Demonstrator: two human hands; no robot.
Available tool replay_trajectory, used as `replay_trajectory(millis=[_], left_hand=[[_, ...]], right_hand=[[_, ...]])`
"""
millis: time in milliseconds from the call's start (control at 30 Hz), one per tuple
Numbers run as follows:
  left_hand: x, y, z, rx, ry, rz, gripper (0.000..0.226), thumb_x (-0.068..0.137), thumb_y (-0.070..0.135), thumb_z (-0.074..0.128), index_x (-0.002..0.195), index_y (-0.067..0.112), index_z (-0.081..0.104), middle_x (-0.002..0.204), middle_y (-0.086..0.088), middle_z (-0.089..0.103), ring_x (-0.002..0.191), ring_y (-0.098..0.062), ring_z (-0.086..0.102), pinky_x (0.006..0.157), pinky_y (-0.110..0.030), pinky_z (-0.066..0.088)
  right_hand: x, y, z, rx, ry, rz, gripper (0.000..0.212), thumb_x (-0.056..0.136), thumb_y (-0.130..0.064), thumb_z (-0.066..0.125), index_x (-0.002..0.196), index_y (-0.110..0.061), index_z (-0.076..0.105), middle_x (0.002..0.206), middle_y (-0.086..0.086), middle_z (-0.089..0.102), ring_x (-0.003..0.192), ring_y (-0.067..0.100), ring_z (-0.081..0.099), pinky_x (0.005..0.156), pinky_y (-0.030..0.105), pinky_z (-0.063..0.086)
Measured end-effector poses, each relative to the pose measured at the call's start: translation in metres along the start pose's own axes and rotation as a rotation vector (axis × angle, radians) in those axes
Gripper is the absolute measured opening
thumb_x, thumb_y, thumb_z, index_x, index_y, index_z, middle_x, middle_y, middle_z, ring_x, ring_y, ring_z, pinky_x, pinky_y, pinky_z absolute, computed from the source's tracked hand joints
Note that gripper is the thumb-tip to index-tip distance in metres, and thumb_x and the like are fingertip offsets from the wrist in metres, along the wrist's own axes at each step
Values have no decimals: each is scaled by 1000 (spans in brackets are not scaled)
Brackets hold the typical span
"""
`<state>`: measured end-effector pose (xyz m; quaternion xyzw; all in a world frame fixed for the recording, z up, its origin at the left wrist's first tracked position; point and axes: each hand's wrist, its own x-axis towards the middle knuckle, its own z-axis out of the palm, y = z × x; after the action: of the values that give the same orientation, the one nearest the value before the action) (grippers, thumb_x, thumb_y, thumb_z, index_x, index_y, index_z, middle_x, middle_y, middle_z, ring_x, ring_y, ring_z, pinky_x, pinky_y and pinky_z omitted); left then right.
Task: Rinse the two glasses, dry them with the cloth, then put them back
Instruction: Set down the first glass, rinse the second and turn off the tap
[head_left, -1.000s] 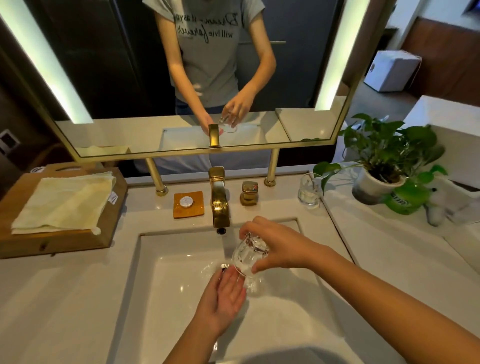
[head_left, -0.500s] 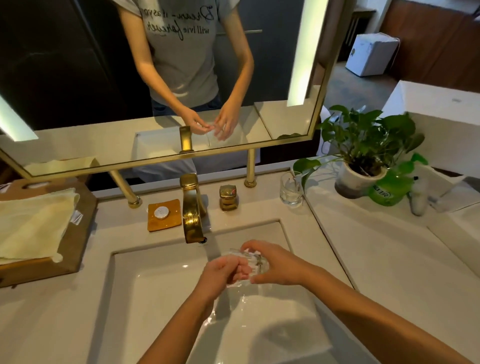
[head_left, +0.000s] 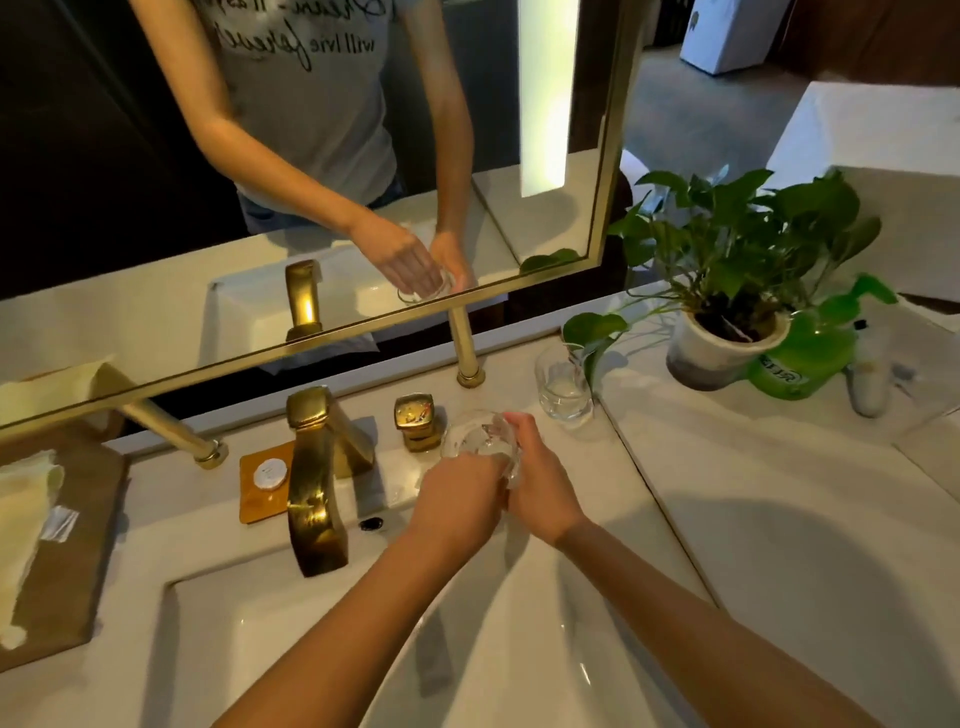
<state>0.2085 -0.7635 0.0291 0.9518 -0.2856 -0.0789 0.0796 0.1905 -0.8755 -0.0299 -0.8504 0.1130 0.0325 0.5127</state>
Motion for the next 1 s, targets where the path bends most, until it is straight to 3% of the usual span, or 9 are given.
replay_trajectory(millis=[200,333,433,533,600,667,733,867,1000], left_hand=[[37,-2,1,93,-3,7,18,92,14,47,99,17,63,95,-5,70,83,-24,66,64,-31,45],[49,-3,5,136,49,10,14,92,18,48,90,18,62,82,-2,68,70,-19,61,57,-27,34],[56,-7,14,113,131,50,15,82,15,63,68,18,59,59,-1,63,51,-19,54,53,-26,33],[59,-16,25,62,166,110,22,73,9,71,60,20,56,51,4,59,46,-14,50,61,-22,33],[59,-19,29,50,198,139,20,73,9,68,64,23,58,55,6,61,49,-10,44,66,-21,30],[61,-22,32,46,252,159,18,76,11,65,65,24,58,58,7,61,53,-7,37,69,-20,28],[65,-23,32,33,264,161,16,80,15,61,67,24,58,61,7,62,54,-9,43,71,-20,27],[71,-21,28,-20,250,184,13,81,24,51,70,23,59,63,7,63,56,-7,41,71,-22,31],[69,-20,28,-19,209,178,8,80,20,60,72,21,60,67,4,65,61,-14,56,75,-26,36]], right_hand=[[30,7,0,32,8,52,72,81,5,62,141,-19,32,116,19,60,102,34,60,85,41,50],[43,19,-2,106,-37,28,42,85,-44,66,121,-23,65,114,11,71,108,25,67,86,39,56],[48,28,-5,327,-22,91,38,86,-47,63,113,-22,70,114,11,71,110,24,66,91,38,55],[55,34,-5,55,77,-13,28,90,-36,61,117,-27,66,118,9,67,110,22,64,90,35,54],[52,40,0,-144,10,-179,47,88,-24,66,130,-36,48,126,-2,60,108,13,61,89,31,54],[53,38,0,-92,37,-132,65,86,-20,69,136,-40,33,129,-7,56,109,11,58,88,34,56],[53,33,-4,15,60,-61,63,89,-20,66,139,-37,32,128,-5,58,111,14,60,88,39,56],[57,28,-11,-77,83,-55,70,87,-17,66,145,-32,29,129,0,61,113,21,62,89,40,55],[55,26,-7,-85,89,-35,68,89,-21,65,144,-33,27,127,1,62,111,20,62,87,41,56]])
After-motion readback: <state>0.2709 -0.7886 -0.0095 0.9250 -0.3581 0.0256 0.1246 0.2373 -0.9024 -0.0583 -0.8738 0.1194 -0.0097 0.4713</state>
